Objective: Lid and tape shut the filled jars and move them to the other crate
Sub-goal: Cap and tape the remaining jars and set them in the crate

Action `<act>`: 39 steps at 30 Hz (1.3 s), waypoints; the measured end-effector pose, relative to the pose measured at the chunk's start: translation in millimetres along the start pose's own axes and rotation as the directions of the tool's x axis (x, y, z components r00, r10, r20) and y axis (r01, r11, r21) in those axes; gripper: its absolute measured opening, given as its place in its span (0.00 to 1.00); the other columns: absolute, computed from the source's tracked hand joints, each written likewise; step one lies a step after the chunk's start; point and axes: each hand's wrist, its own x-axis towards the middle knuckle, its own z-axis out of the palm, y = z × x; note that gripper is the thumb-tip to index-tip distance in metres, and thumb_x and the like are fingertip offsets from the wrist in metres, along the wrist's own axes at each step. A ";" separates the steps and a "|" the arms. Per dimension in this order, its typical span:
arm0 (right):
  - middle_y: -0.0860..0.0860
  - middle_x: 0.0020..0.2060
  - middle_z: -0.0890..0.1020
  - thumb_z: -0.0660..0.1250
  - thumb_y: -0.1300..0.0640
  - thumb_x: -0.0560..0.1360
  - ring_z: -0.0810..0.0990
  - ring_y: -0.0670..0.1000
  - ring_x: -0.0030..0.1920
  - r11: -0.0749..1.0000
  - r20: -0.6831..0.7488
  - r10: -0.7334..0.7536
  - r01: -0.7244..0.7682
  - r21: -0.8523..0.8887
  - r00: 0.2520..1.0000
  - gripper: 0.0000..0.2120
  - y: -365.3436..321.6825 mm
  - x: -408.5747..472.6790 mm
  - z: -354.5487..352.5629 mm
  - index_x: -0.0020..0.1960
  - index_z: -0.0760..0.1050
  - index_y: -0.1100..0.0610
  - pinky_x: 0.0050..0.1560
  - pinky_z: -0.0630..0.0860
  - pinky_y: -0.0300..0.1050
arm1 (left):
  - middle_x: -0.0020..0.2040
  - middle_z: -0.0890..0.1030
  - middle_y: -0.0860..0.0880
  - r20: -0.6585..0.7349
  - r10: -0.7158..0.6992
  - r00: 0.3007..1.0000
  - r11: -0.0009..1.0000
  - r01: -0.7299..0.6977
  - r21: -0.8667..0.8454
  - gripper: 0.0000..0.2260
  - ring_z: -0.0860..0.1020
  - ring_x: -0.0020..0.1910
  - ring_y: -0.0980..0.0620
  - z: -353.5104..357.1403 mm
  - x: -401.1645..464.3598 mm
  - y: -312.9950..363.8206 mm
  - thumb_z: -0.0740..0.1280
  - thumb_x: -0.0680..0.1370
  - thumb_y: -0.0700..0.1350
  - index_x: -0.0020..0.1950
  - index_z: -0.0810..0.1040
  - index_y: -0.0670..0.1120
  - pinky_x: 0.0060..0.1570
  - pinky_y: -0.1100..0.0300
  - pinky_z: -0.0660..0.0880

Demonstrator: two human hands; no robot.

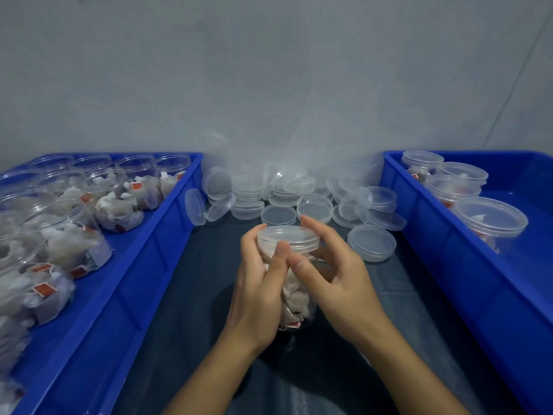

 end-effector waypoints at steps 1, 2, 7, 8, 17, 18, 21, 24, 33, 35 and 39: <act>0.47 0.65 0.82 0.73 0.46 0.77 0.82 0.51 0.64 1.000 -0.018 -0.006 0.006 0.000 1.000 0.26 0.6 0.8 0.6 0.75 0.74 0.44 0.63 0.81 0.52 | 0.64 0.83 0.53 -0.003 -0.004 1.000 1.000 0.004 -0.008 0.25 0.83 0.63 0.49 0.5 0.0 -0.1 0.64 0.78 0.70 0.70 0.70 0.59 0.64 0.39 0.78; 0.48 0.63 0.83 0.73 0.47 0.77 0.83 0.52 0.62 1.000 -0.030 -0.010 0.011 0.011 0.999 0.24 1.0 1.2 0.3 0.73 0.75 0.45 0.61 0.81 0.51 | 0.64 0.83 0.52 -0.003 -0.010 1.000 1.000 0.010 -0.017 0.25 0.83 0.64 0.48 0.7 0.0 -0.1 0.64 0.78 0.69 0.70 0.70 0.59 0.65 0.38 0.78; 0.51 0.52 0.84 0.73 0.53 0.78 0.85 0.46 0.50 0.990 -0.041 -0.008 0.013 0.139 0.999 0.18 3.2 3.3 -2.6 0.68 0.81 0.48 0.50 0.80 0.40 | 0.65 0.83 0.50 0.006 -0.007 1.000 0.999 0.007 -0.050 0.25 0.83 0.64 0.45 1.4 0.9 0.4 0.66 0.78 0.68 0.70 0.71 0.57 0.65 0.35 0.77; 0.49 0.50 0.83 0.73 0.53 0.78 0.83 0.45 0.49 0.988 -0.042 -0.007 0.013 0.153 0.999 0.18 3.3 3.8 -3.3 0.67 0.82 0.48 0.50 0.79 0.40 | 0.65 0.83 0.49 0.011 -0.010 1.000 0.998 0.011 -0.060 0.25 0.83 0.63 0.43 1.0 1.0 0.8 0.66 0.78 0.68 0.70 0.71 0.57 0.64 0.34 0.77; 0.53 0.61 0.84 0.66 0.56 0.82 0.82 0.57 0.64 0.987 -0.037 -0.046 0.051 0.151 0.998 0.16 10.8 6.8 -5.4 0.68 0.81 0.47 0.67 0.77 0.65 | 0.62 0.83 0.55 0.019 0.007 1.000 0.999 -0.006 -0.036 0.21 0.83 0.62 0.51 -1.8 3.3 -2.5 0.65 0.77 0.68 0.67 0.73 0.61 0.62 0.50 0.79; 0.52 0.62 0.84 0.64 0.56 0.83 0.81 0.56 0.66 0.987 -0.041 -0.042 0.047 0.153 0.998 0.16 11.9 6.9 -6.0 0.68 0.82 0.48 0.68 0.76 0.64 | 0.62 0.83 0.56 0.020 0.008 1.000 1.000 -0.007 -0.030 0.18 0.83 0.62 0.53 -2.1 3.5 -2.8 0.64 0.78 0.68 0.65 0.73 0.64 0.60 0.53 0.79; 0.51 0.62 0.84 0.63 0.55 0.83 0.81 0.55 0.67 0.984 -0.037 -0.015 0.021 0.177 0.999 0.16 11.7 7.0 -6.9 0.66 0.83 0.46 0.69 0.76 0.63 | 0.62 0.83 0.57 0.016 0.013 1.000 0.999 -0.012 -0.035 0.18 0.83 0.62 0.53 -1.5 3.6 -2.5 0.64 0.78 0.68 0.65 0.74 0.64 0.60 0.53 0.79; 0.47 0.58 0.85 0.67 0.52 0.81 0.84 0.51 0.58 0.986 -0.039 -0.021 0.027 0.166 0.999 0.14 8.5 5.0 -3.2 0.65 0.83 0.45 0.60 0.81 0.52 | 0.63 0.83 0.52 0.025 0.011 1.000 0.997 -0.009 -0.077 0.24 0.83 0.63 0.48 -1.3 3.1 -2.8 0.63 0.78 0.67 0.69 0.72 0.56 0.64 0.43 0.79; 0.46 0.37 0.82 0.72 0.61 0.80 0.82 0.43 0.42 0.973 -0.044 -0.003 0.013 0.229 0.999 0.16 4.3 5.9 -3.7 0.66 0.83 0.50 0.49 0.80 0.40 | 0.63 0.83 0.51 0.043 -0.005 0.999 0.997 0.008 -0.083 0.17 0.83 0.63 0.47 -1.7 4.2 -4.8 0.61 0.79 0.68 0.64 0.74 0.64 0.58 0.52 0.80; 0.58 0.42 0.85 0.71 0.61 0.80 0.84 0.49 0.47 0.968 -0.034 0.012 -0.003 0.252 0.999 0.16 3.3 6.0 -5.3 0.65 0.83 0.49 0.58 0.82 0.53 | 0.63 0.83 0.51 0.040 -0.002 0.999 0.996 0.006 -0.090 0.17 0.83 0.64 0.47 -1.7 4.6 -6.0 0.62 0.79 0.68 0.64 0.74 0.64 0.59 0.49 0.81; 0.68 0.48 0.83 0.70 0.62 0.81 0.82 0.53 0.49 0.966 -0.024 0.032 -0.025 0.257 0.999 0.15 1.9 6.9 -5.9 0.65 0.83 0.51 0.62 0.80 0.59 | 0.63 0.83 0.51 0.038 -0.009 0.999 0.997 0.012 -0.081 0.15 0.83 0.63 0.47 -2.9 5.8 -8.6 0.61 0.82 0.66 0.65 0.75 0.62 0.62 0.44 0.80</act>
